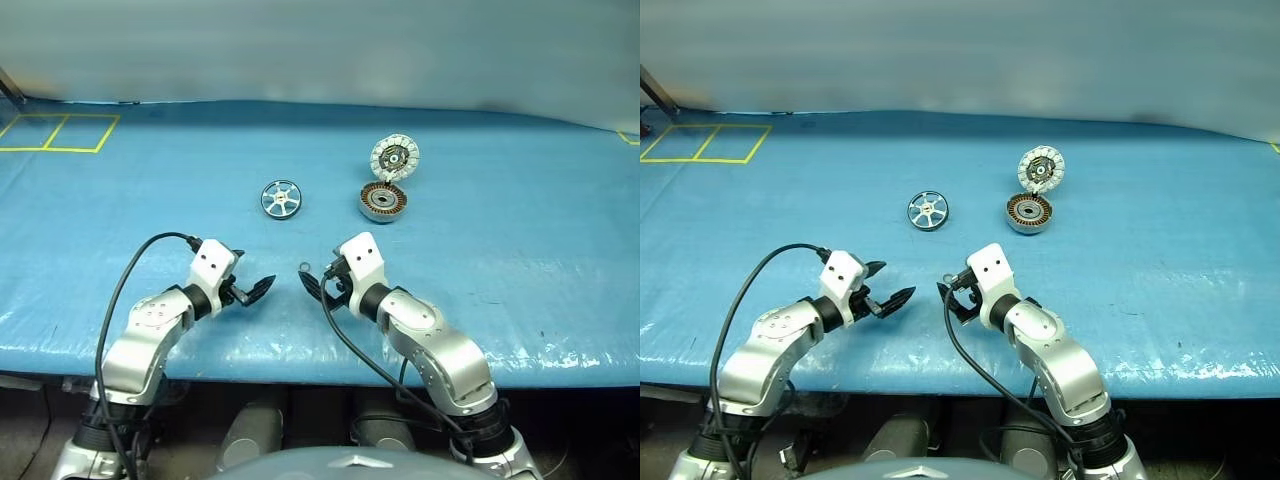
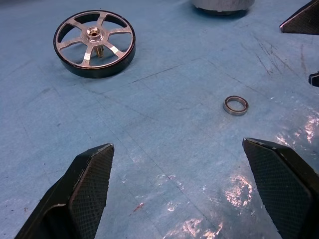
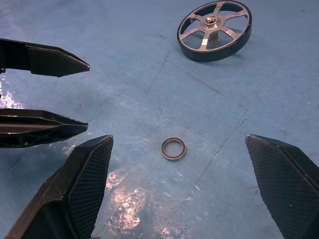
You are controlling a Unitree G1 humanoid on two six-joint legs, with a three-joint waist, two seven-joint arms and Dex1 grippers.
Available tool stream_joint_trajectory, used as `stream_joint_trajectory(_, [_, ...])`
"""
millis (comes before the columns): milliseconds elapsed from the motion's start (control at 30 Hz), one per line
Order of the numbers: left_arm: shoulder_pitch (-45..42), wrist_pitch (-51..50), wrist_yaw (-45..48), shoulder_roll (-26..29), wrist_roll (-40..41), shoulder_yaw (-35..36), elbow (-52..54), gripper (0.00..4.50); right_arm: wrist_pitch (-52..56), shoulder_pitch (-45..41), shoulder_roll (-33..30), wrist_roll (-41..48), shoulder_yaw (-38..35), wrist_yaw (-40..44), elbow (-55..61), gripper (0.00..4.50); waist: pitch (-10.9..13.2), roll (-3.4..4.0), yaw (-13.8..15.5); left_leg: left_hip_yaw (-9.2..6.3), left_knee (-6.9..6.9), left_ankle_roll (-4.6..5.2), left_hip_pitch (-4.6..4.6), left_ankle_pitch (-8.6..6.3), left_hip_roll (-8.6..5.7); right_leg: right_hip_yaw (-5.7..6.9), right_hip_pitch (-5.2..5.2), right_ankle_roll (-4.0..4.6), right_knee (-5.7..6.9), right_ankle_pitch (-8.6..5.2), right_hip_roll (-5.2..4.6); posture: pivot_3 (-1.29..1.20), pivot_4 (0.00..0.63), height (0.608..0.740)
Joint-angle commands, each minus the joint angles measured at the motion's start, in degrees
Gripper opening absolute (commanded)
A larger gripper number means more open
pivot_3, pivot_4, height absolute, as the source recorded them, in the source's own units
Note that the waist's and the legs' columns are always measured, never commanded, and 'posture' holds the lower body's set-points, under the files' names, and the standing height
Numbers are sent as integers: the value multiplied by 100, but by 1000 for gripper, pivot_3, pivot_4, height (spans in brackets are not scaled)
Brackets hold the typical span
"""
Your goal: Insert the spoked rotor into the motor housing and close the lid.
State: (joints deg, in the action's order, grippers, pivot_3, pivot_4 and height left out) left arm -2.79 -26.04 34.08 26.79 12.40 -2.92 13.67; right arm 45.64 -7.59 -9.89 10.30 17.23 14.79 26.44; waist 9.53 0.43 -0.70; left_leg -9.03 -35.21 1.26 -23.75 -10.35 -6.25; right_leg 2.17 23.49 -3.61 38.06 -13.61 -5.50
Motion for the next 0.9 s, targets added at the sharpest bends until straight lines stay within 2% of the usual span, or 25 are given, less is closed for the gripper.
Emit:
stream_joint_trajectory(33, [-45,214,12,10,22,116,53,4489,-12,-87,-95,-15,-217,-17,304,4475,0,0,2,0,0,0,0,0,0,0,0,0,0,0,0,0,150,740])
stream_joint_trajectory(433, [-201,534,473,235,238,342,-169,4489,-153,410,-1001,-34,-1179,172,546,4475,0,-1,7,3,0,1,-1,-1,0,-1,-5,-1,0,0,-2,0,150,740])
stream_joint_trajectory(900, [-250,472,620,327,223,336,-217,4489,47,557,-1014,5,-1203,147,703,4475,0,-1,6,12,-1,2,-2,-1,4,-9,-6,-3,1,2,-4,0,150,740])
